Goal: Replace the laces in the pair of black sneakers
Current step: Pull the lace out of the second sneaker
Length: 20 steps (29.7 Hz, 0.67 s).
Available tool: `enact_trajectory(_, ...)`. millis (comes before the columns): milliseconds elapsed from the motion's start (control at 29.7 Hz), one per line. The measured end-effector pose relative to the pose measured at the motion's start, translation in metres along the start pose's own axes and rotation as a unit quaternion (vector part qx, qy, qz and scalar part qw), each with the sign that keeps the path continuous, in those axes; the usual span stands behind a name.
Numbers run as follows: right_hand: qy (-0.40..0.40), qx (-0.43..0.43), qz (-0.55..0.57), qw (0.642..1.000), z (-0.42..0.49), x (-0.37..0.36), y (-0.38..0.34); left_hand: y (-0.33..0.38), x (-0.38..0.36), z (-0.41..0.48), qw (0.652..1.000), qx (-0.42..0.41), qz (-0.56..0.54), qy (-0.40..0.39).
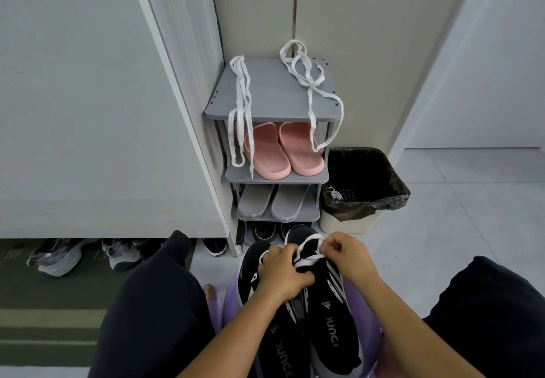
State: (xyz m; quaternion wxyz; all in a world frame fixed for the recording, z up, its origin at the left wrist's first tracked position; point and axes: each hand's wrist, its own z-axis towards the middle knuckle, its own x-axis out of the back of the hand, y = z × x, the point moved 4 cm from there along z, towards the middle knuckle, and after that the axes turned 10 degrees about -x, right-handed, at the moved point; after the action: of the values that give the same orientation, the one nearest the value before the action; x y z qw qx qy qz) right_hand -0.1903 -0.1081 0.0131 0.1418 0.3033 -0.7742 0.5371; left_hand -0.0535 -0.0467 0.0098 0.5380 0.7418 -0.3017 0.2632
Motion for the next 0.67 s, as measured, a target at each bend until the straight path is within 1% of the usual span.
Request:
enact_trajectory(34, 0.036, 0.013, 0.032, 0.999, -0.001, 0.005, -0.004, 0.000, 0.000, 0.000, 1.000, 0.000, -0.002, -0.003)
enact_trajectory(101, 0.122, 0.028, 0.125, 0.984, -0.001, 0.027, -0.015, 0.000, 0.000, -0.001, 1.000, 0.001, -0.005, -0.010)
enact_trajectory(135, 0.140, 0.035, 0.147, 0.979, 0.001, 0.036, -0.019, 0.000, 0.000, -0.001, 1.000, 0.001, -0.005, -0.011)
enact_trajectory(169, 0.128, 0.039, 0.134, 0.982, 0.003, 0.041, -0.024, 0.000, 0.000, -0.001, 1.000, 0.001, -0.003, -0.012)
enact_trajectory(236, 0.044, 0.014, 0.067, 0.997, 0.004, 0.030, -0.020, 0.000, 0.000, -0.002, 1.000, 0.002, -0.005, -0.010)
enact_trajectory(303, -0.033, -0.029, 0.030, 0.999, 0.000, 0.004, -0.006, 0.001, -0.001, -0.003, 1.000, 0.004, -0.008, -0.008)
enact_trajectory(337, -0.037, -0.028, 0.009, 0.999, -0.002, -0.005, 0.000, 0.002, 0.000, -0.003, 1.000, 0.004, -0.008, -0.004)
enact_trajectory(405, 0.012, 0.006, -0.024, 1.000, -0.002, -0.007, -0.001, 0.001, 0.001, -0.002, 1.000, -0.001, -0.014, 0.007)
enact_trajectory(438, 0.055, 0.019, -0.010, 0.998, -0.001, 0.001, -0.005, 0.000, 0.001, -0.002, 1.000, -0.003, -0.020, 0.008)
enact_trajectory(506, 0.141, 0.040, 0.066, 0.987, -0.003, 0.025, -0.018, -0.001, 0.002, -0.002, 0.999, -0.008, -0.037, 0.001)
enact_trajectory(539, 0.156, 0.053, 0.090, 0.982, -0.004, 0.032, -0.023, -0.002, 0.002, -0.002, 0.999, -0.009, -0.046, -0.003)
enact_trajectory(573, 0.143, 0.058, 0.092, 0.984, -0.004, 0.033, -0.026, -0.002, 0.002, -0.002, 0.999, -0.010, -0.053, -0.003)
enact_trajectory(607, 0.113, 0.045, 0.081, 0.989, -0.005, 0.030, -0.027, -0.003, 0.002, -0.002, 0.998, -0.010, -0.056, -0.001)
enact_trajectory(674, 0.049, -0.014, 0.032, 0.998, -0.003, 0.015, -0.015, -0.002, 0.002, -0.002, 0.999, -0.016, -0.049, 0.004)
